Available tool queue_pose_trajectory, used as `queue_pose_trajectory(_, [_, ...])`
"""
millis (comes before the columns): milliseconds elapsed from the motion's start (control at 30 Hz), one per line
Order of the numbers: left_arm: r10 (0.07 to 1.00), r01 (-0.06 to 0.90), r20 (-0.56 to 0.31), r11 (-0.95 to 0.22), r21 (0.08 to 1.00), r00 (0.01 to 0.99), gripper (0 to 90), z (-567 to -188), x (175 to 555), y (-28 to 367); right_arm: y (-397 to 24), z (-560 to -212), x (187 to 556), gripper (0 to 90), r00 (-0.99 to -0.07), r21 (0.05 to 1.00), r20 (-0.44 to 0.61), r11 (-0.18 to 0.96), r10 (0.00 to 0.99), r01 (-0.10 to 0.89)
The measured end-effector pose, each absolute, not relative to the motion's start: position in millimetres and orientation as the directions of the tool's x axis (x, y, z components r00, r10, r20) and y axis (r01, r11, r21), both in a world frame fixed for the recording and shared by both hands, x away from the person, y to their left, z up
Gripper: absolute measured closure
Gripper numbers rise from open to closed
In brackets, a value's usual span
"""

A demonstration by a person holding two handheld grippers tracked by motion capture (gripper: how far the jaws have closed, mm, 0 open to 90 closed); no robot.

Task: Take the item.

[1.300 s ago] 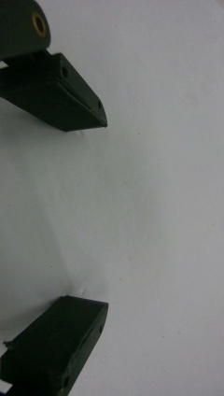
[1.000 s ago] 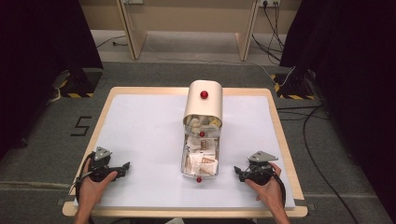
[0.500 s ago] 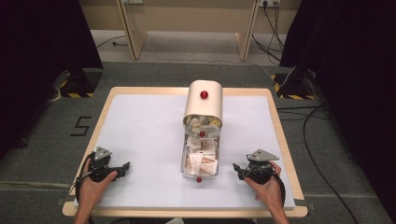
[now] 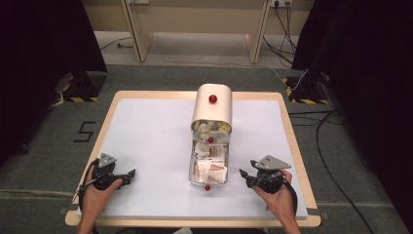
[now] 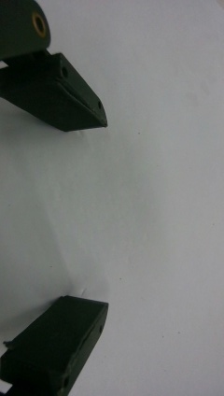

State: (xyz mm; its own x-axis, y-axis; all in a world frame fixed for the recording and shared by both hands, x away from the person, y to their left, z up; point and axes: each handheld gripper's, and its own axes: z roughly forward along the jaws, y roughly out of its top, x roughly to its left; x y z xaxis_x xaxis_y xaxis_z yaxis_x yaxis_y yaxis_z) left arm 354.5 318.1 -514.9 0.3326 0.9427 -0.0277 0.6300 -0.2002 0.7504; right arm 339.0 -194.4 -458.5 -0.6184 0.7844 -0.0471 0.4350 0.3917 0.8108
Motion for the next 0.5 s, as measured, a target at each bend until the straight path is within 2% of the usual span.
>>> queue_pose_trajectory(367, [0.943, 0.63, -0.028, -0.2, 0.75, 0.332, 9.4, -514.9, 354.5, 318.0, -169.9, -437.8, 325.7, 50.3, -0.701, 0.847, -0.002, 0.374, 0.713, 0.378])
queue_pose_trajectory(500, [0.943, 0.63, -0.028, -0.2, 0.75, 0.333, 9.5, -514.9, 354.5, 318.0, -149.7, -432.2, 320.3, 52.4, -0.749, 0.849, -0.012, 0.403, 0.663, 0.342])
